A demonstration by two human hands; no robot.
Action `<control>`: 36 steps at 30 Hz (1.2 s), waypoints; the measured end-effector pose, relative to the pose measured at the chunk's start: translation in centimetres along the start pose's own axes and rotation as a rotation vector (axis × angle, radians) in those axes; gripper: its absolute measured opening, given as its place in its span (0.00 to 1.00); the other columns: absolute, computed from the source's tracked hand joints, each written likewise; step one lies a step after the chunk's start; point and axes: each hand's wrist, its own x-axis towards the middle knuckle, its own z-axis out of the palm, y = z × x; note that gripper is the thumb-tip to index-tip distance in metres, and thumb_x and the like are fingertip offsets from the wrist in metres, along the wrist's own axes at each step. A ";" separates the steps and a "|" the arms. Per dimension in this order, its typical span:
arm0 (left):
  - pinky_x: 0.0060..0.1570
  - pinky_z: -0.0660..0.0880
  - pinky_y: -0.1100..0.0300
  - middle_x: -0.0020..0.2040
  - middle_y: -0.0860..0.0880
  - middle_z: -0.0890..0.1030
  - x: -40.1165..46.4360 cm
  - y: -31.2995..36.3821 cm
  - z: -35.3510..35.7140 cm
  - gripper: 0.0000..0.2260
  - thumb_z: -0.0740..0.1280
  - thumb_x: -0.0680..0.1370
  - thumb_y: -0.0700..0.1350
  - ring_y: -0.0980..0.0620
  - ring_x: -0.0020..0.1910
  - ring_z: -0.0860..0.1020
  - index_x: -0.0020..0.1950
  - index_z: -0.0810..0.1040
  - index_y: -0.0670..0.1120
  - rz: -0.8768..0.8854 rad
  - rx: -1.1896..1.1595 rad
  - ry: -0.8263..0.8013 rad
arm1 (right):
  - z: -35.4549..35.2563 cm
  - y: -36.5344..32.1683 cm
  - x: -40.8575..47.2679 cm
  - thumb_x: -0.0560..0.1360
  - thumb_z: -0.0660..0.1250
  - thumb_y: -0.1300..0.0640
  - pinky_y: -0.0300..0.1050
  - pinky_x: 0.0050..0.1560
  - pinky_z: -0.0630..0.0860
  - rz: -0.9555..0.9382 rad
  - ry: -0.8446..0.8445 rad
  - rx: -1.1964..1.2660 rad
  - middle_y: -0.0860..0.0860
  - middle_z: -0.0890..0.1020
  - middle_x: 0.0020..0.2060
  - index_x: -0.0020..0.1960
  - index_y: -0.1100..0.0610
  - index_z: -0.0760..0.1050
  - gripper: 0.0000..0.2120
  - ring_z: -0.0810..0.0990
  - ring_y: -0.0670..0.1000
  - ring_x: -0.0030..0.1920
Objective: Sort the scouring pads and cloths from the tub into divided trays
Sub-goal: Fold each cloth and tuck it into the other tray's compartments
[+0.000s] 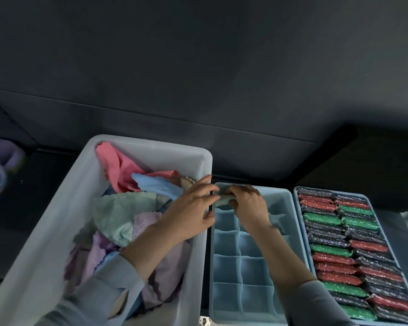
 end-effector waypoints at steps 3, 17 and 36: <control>0.77 0.50 0.52 0.70 0.48 0.72 1.0 0.3 -0.1 0.17 0.62 0.77 0.46 0.48 0.78 0.56 0.64 0.79 0.43 0.039 0.262 -0.057 | 0.3 0.3 -0.1 0.70 0.72 0.63 0.48 0.42 0.78 -0.016 -0.015 0.009 0.52 0.84 0.47 0.55 0.53 0.79 0.15 0.80 0.56 0.50; 0.75 0.46 0.50 0.58 0.48 0.82 7.3 2.7 1.4 0.12 0.64 0.77 0.42 0.47 0.72 0.65 0.60 0.79 0.46 -0.190 0.653 -0.265 | 0.2 2.6 -0.4 0.73 0.71 0.54 0.45 0.47 0.75 0.084 -0.099 0.203 0.50 0.84 0.47 0.56 0.48 0.79 0.12 0.81 0.53 0.48; 0.61 0.73 0.50 0.56 0.44 0.81 -4.0 -6.4 -3.7 0.19 0.72 0.70 0.38 0.42 0.57 0.78 0.60 0.80 0.43 -0.332 0.171 0.318 | -3.6 -2.9 -1.3 0.71 0.69 0.66 0.45 0.37 0.72 0.036 0.230 0.148 0.53 0.84 0.37 0.50 0.52 0.83 0.13 0.81 0.61 0.39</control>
